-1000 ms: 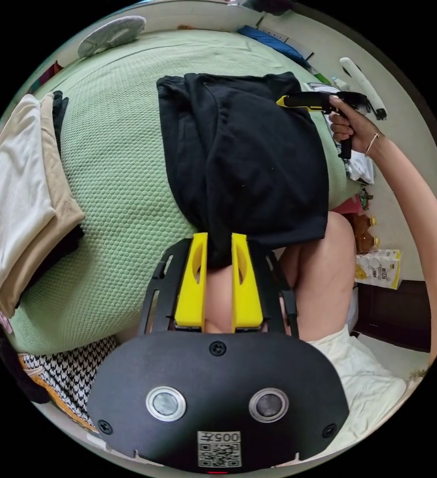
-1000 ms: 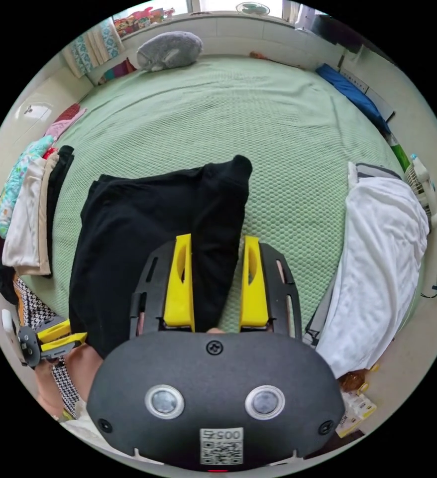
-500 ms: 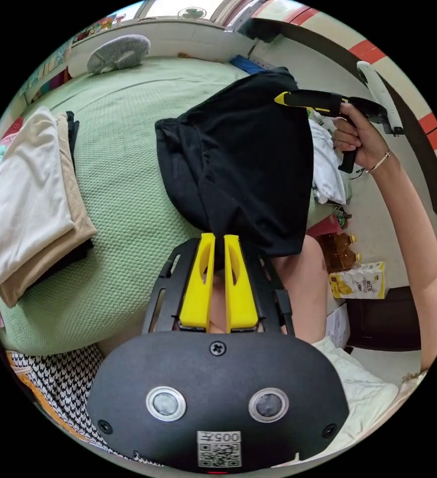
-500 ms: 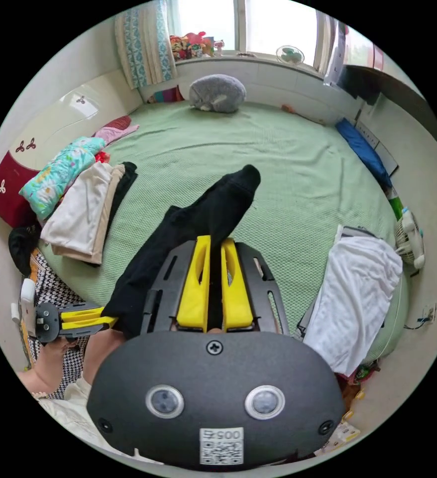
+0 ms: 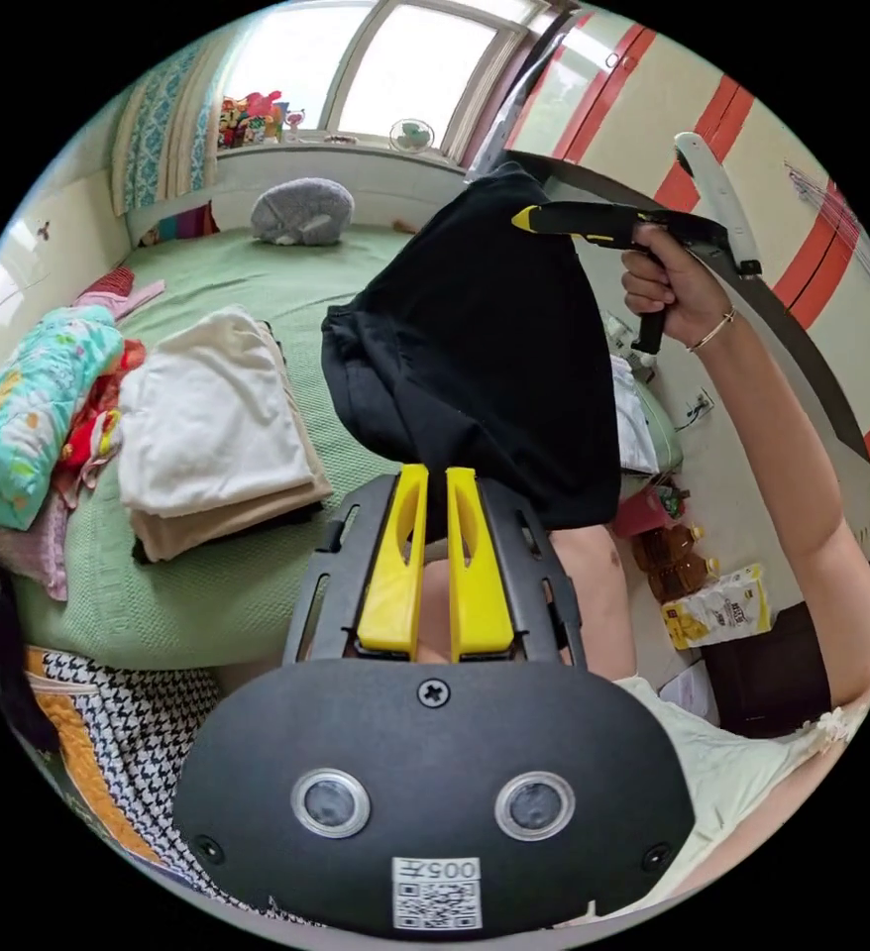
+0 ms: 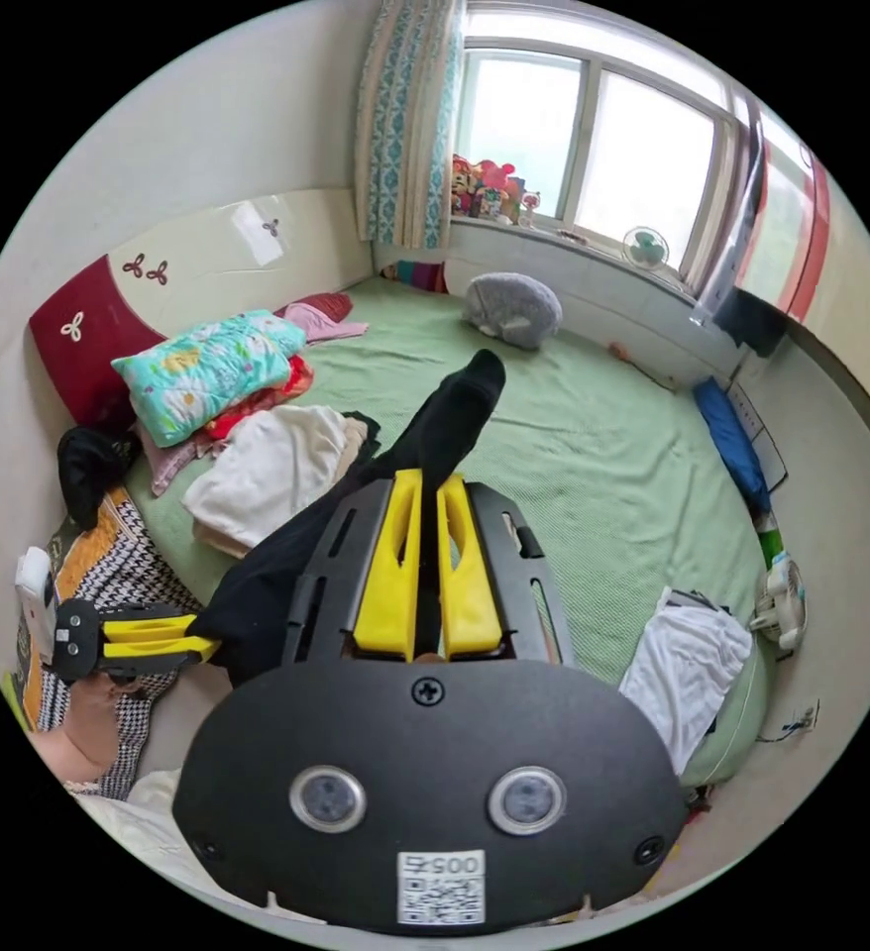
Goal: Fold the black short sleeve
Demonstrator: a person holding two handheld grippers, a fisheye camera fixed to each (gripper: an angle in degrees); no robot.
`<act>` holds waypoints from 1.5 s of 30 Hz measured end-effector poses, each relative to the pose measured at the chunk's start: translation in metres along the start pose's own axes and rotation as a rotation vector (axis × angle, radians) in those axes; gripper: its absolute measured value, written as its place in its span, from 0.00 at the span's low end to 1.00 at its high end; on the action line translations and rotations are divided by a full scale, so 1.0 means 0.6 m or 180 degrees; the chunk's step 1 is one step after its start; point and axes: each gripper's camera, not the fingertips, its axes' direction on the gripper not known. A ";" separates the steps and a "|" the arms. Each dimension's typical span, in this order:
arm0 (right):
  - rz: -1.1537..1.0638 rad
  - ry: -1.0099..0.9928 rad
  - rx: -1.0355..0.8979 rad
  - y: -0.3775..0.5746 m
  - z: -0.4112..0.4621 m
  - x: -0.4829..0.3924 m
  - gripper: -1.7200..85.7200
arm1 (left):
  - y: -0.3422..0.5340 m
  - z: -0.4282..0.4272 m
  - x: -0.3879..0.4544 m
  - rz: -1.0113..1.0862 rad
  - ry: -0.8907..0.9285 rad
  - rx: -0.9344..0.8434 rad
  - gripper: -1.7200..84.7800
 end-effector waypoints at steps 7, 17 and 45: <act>-0.0405 -0.0222 0.0418 -0.114 -0.033 -0.127 0.01 | 0.006 -0.175 -0.092 -0.0201 -0.0487 0.0378 0.07; -0.0060 -0.0532 -0.0710 -0.136 0.263 -0.187 0.12 | 0.029 -0.064 -0.311 -0.1431 -0.1499 -0.0089 0.09; 0.1828 0.0011 -0.1010 0.480 0.091 0.185 0.02 | 0.004 0.296 0.045 -0.0293 -0.0345 -0.0462 0.01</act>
